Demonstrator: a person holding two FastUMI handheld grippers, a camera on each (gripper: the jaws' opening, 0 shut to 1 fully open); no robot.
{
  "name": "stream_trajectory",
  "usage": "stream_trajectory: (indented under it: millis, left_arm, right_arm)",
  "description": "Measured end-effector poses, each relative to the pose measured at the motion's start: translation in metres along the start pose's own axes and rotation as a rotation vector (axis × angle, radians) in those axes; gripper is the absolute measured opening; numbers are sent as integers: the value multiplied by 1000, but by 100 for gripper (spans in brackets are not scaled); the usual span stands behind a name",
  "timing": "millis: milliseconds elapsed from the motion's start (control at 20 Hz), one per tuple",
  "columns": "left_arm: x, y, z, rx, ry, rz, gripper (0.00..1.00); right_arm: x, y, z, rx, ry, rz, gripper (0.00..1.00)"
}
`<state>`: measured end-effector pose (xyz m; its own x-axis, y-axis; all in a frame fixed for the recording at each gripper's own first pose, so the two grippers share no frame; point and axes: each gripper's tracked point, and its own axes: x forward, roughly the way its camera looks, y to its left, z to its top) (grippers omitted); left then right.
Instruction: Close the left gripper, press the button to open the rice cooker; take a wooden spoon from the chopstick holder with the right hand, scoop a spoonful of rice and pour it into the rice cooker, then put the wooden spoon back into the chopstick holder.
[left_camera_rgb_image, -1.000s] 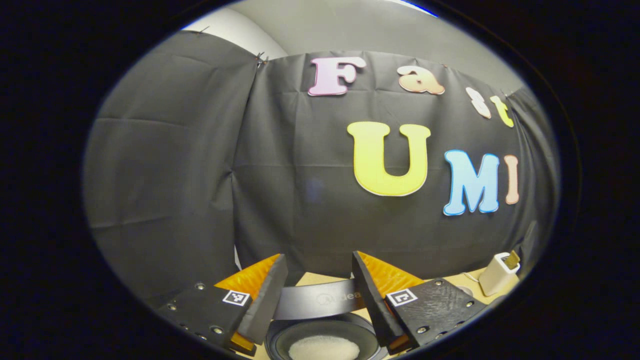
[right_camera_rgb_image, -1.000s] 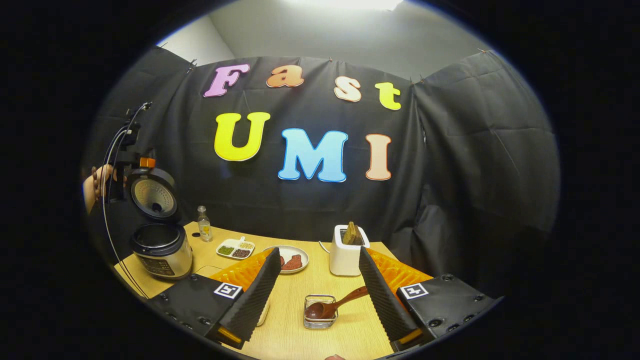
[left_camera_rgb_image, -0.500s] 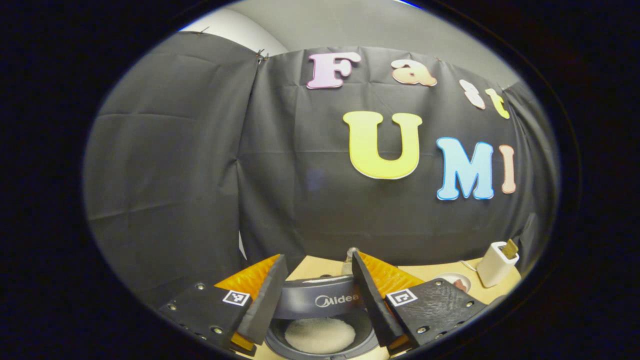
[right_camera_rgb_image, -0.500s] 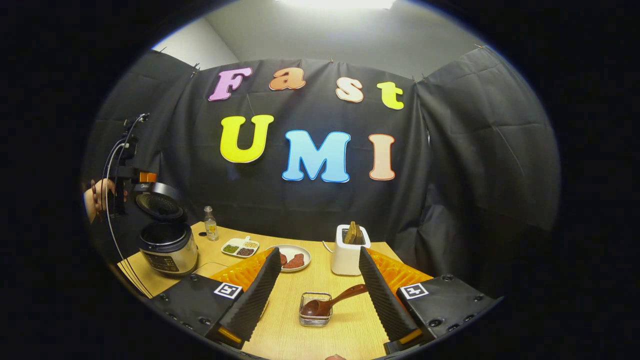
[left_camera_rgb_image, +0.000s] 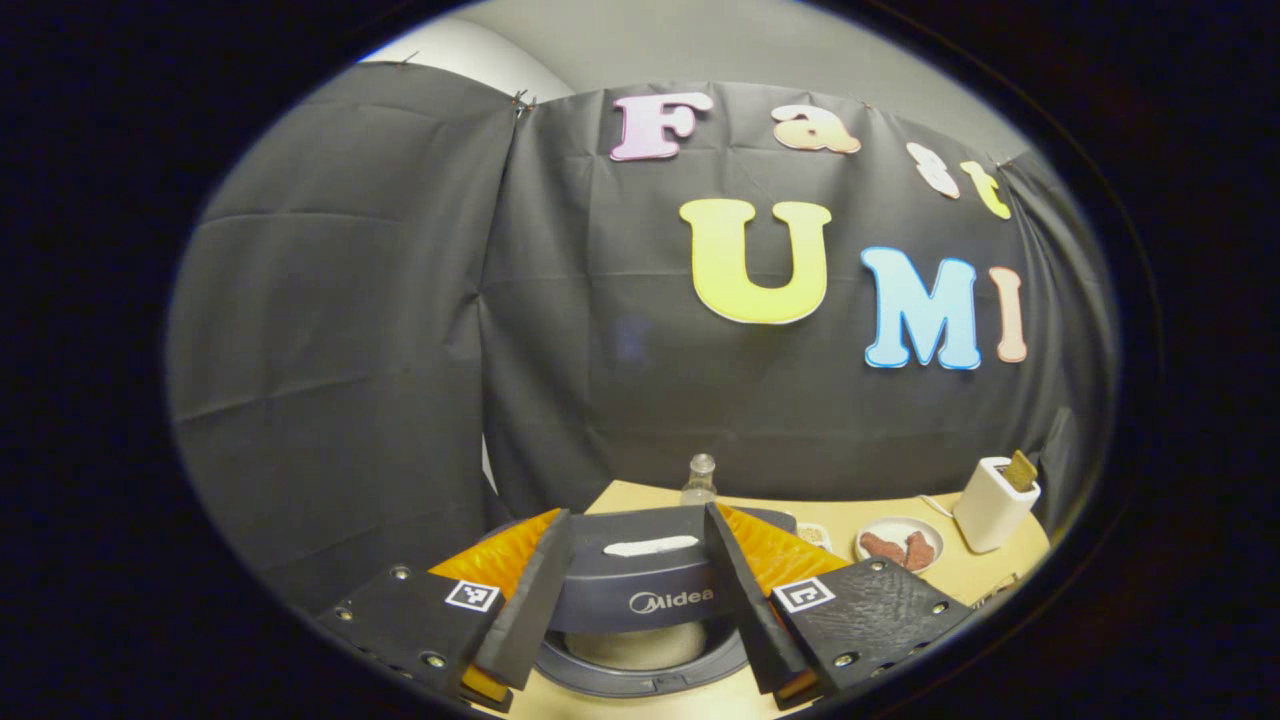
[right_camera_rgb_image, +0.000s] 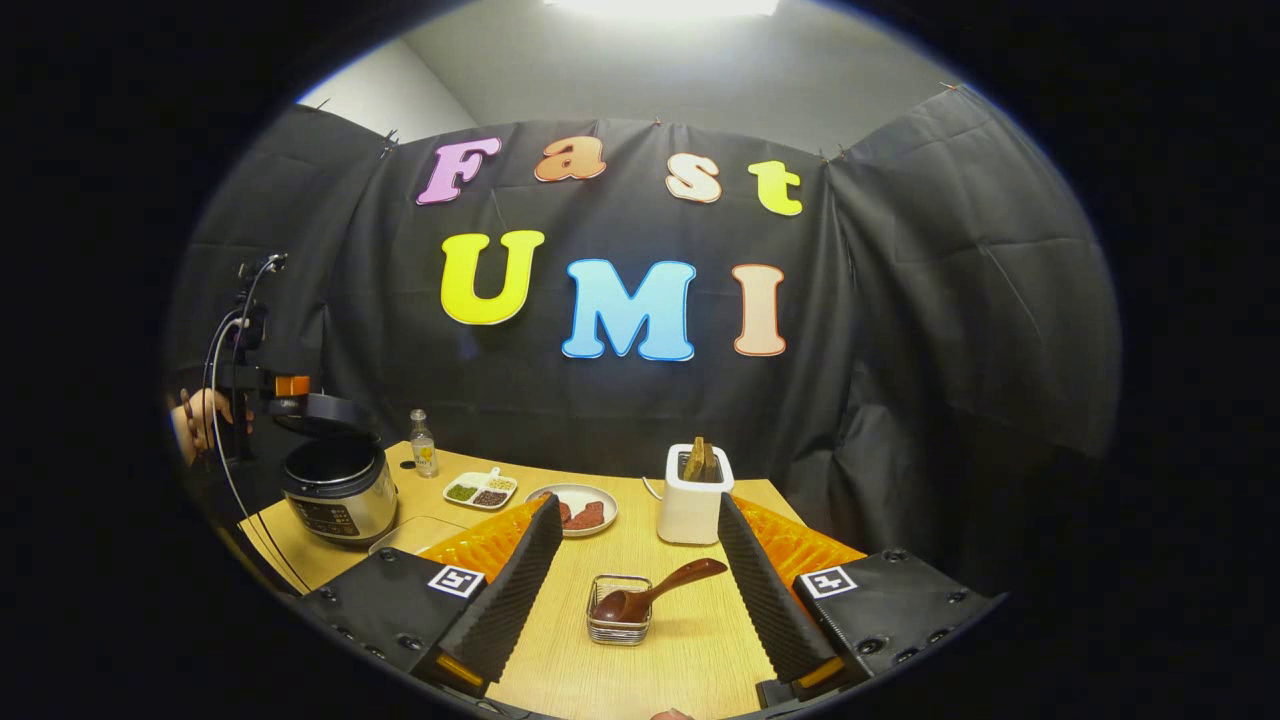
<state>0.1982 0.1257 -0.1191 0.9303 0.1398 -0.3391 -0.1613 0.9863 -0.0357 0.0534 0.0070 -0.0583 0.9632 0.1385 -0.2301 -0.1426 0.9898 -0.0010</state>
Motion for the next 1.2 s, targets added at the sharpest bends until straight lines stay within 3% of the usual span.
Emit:
stream_trajectory:
  millis: [1200]
  left_arm:
    - [-18, -23, -106, 41, 126, -19, 82]
  right_arm:
    - [-1, -1, -7, 10, 12, 1, 99]
